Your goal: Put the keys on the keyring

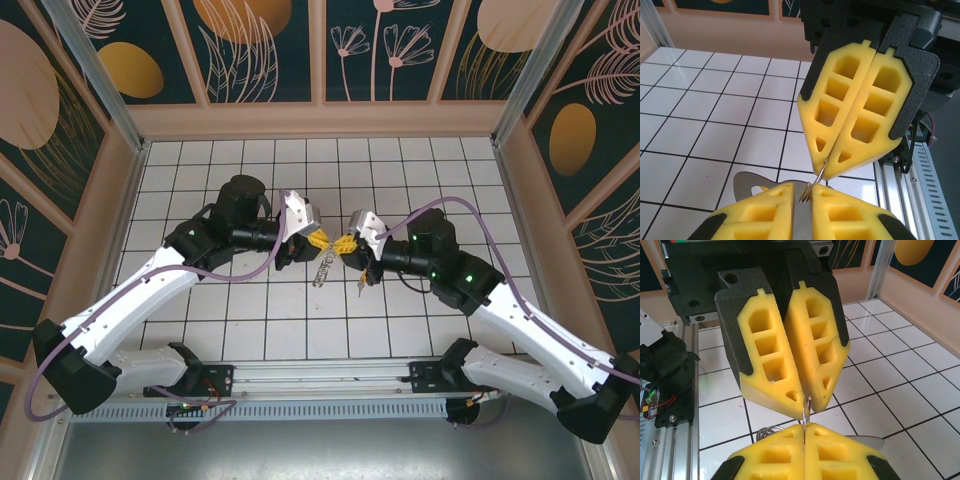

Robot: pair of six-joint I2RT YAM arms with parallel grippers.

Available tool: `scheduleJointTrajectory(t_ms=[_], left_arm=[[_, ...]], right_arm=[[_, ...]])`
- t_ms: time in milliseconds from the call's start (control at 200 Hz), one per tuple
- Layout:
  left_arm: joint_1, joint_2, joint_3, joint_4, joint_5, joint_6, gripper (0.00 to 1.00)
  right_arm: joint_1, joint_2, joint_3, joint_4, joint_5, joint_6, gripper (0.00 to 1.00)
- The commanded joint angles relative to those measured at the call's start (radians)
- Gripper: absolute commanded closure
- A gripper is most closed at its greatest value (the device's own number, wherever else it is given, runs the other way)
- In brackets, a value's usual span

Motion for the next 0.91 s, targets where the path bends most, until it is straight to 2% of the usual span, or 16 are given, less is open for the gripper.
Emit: scheduleJointTrajectory(t_ms=[0,130,270,470,611,686,761,901], left_arm=[[-0.003,0.013,0.033,-0.013,0.009,0.027,0.87],[-0.002,0.019,0.034,-0.013,0.011,0.03,0.88],[-0.003,0.017,0.033,-0.01,0.012,0.03,1.0],[-0.003,-0.018,-0.011,0.069,0.055,-0.017,1.0],[-0.002,-0.049,-0.07,0.163,0.081,-0.078,1.0],[-0.003,-0.067,-0.104,0.21,0.072,-0.103,1.0],[-0.003,-0.071,-0.119,0.223,0.048,-0.112,1.0],[-0.002,-0.081,-0.157,0.247,0.001,-0.126,1.0]], right_arm=[[0.023,0.023,0.052,-0.018,0.005,-0.034,1.0],[0.032,0.03,0.055,-0.023,0.015,-0.04,1.0],[0.032,0.02,0.056,-0.012,0.018,-0.039,1.0],[0.032,0.009,0.036,0.013,0.07,-0.011,1.0],[0.029,-0.028,-0.01,0.054,0.092,0.034,0.72],[0.029,-0.054,-0.038,0.076,0.107,0.063,0.61],[0.026,-0.089,-0.066,0.092,0.136,0.105,0.54],[0.012,-0.169,-0.122,0.094,0.228,0.213,0.5]])
